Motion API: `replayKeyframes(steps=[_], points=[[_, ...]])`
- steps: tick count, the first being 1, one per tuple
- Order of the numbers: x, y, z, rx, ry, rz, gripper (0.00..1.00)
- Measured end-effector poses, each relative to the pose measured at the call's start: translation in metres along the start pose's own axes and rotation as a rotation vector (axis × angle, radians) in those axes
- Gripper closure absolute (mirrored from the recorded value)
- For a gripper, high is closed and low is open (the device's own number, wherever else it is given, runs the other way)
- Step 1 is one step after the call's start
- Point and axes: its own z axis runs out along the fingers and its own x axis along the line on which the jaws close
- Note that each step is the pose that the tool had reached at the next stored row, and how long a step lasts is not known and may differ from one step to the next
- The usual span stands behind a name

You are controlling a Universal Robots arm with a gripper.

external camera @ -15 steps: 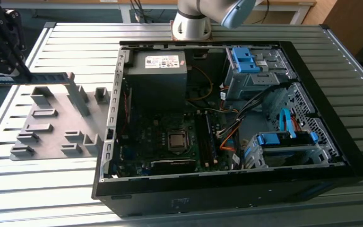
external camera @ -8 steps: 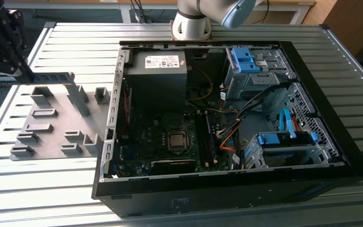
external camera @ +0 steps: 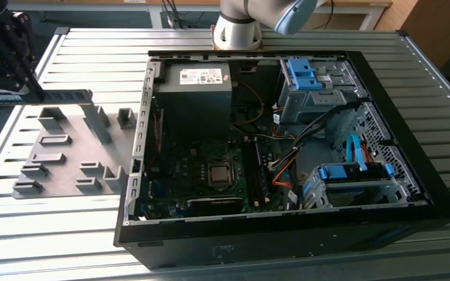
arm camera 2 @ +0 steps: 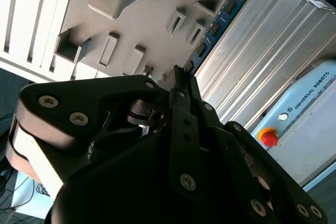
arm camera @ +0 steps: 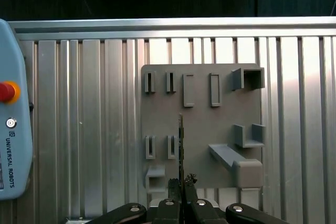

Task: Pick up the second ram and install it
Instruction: 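Pick up the second ram and move it above second insertion slot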

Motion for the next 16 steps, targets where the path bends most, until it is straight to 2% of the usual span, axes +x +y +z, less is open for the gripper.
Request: replayKeyframes(steps=[16], points=[[-0.0002, -0.0052, 0.0000, 0.0000, -0.0001, 0.000, 0.86]])
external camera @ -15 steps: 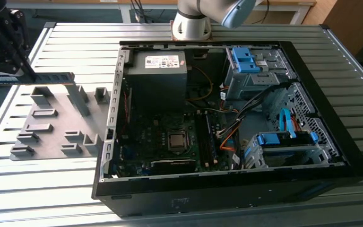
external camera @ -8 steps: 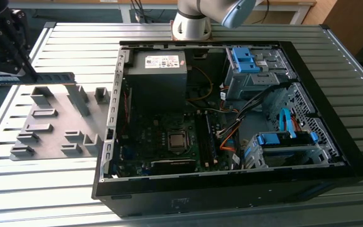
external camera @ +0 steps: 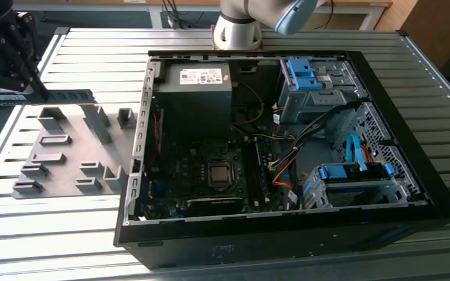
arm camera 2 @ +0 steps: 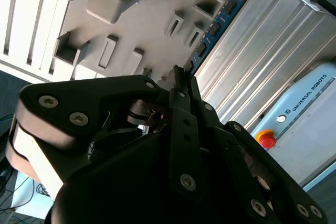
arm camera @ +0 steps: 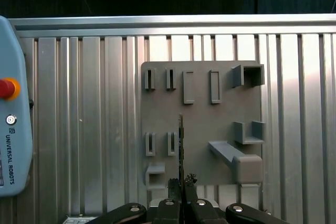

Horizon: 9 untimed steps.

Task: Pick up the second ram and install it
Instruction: 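Pick up the second ram and move it above second insertion slot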

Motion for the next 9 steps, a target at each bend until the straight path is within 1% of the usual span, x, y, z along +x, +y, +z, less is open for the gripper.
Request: replayKeyframes(steps=[9], points=[[-0.0001, -0.0031, 0.0000, 0.0000, 0.0000, 0.000, 0.86]])
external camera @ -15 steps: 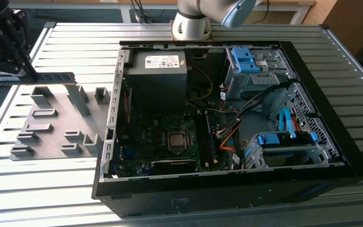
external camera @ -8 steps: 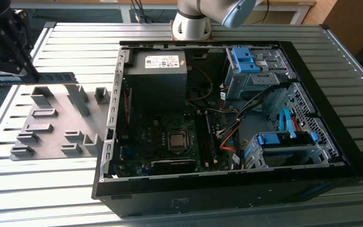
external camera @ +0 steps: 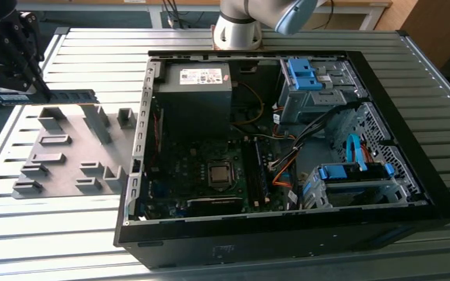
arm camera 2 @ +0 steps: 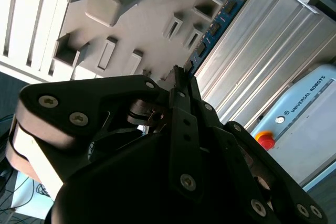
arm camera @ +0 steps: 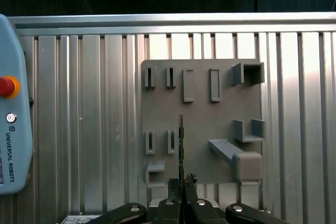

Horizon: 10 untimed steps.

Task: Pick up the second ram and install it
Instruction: 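Pick up the second ram and move it above second insertion slot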

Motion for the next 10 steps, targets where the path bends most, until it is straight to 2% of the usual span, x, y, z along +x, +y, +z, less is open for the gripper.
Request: replayKeyframes(steps=[10], points=[[-0.0002, -0.0039, -0.0001, 0.0000, 0.0000, 0.000, 0.86]])
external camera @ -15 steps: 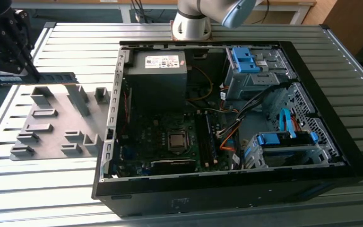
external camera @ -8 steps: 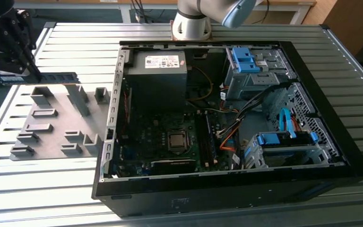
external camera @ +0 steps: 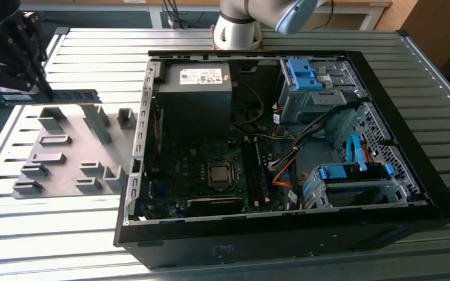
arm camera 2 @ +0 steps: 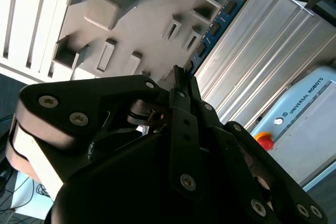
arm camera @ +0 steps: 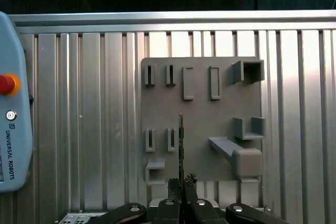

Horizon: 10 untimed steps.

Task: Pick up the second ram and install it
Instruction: 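Pick up the second ram and move it above second insertion slot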

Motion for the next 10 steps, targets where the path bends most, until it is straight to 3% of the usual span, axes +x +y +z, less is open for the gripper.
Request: replayKeyframes(steps=[10], points=[[-0.0002, -0.0048, 0.0000, 0.0000, 0.0000, 0.000, 0.86]])
